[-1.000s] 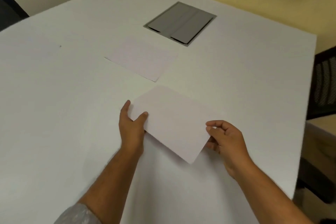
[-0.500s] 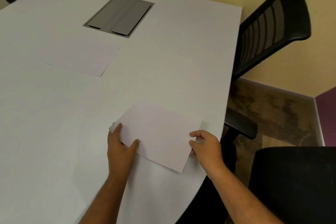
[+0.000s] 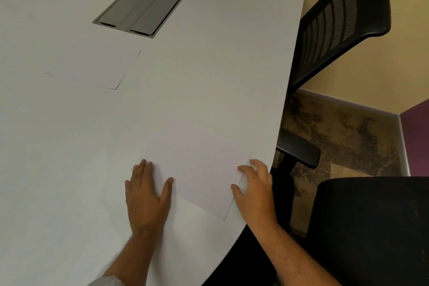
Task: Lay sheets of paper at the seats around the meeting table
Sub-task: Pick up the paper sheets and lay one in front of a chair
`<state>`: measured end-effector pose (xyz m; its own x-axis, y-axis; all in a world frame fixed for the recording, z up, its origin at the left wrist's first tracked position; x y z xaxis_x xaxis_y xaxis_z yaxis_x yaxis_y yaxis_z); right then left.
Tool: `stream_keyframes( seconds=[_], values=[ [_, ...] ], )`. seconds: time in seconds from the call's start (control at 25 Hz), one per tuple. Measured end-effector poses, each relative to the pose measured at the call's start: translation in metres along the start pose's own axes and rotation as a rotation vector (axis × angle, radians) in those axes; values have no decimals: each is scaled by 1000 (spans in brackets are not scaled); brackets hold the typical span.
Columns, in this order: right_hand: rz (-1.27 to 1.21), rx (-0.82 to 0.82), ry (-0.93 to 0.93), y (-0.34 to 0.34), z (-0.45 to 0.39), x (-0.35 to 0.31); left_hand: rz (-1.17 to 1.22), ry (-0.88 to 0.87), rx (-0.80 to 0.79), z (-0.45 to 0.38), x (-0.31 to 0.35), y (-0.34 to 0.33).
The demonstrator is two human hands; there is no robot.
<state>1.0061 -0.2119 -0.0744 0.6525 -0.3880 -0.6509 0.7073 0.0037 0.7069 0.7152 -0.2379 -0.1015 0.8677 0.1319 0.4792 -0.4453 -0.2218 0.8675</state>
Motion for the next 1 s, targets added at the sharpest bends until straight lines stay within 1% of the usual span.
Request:
stream_keyframes(
  seconds=[0.04, 0.12, 0.2, 0.28, 0.4, 0.56, 1.0],
  values=[
    [109, 21, 63, -2, 1, -1, -33, -9, -24, 0, 2, -1],
    [262, -39, 169, -11, 2, -3, -85, -5, -63, -1, 3, -2],
    [363, -119, 204, -23, 0, -3, -118, 5, -77, -1, 3, -3],
    [434, -99, 223, -31, -2, -2, -113, 15, -61, -2, 0, -3],
    [447, 12, 282, -36, 3, 0, -70, 12, -7, -2, -3, -3],
    [456, 85, 351, -44, 7, 9, -68, -7, 15, -3, -5, -5],
    [469, 136, 385, -47, 4, 13, -23, 11, 82, -2, -5, -6]
  ],
)
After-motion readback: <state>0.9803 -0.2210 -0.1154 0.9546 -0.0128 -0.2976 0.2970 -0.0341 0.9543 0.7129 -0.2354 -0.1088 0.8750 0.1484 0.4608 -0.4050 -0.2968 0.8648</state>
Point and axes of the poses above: each hand's wrist, its own z-axis away from the middle knuckle, its own y-axis out of the back of the hand, x = y × z, the point moved 4 cm from there along -z, towards the middle knuckle, and after that the axes turned 13 degrees about -y, right-handed, at the moved point
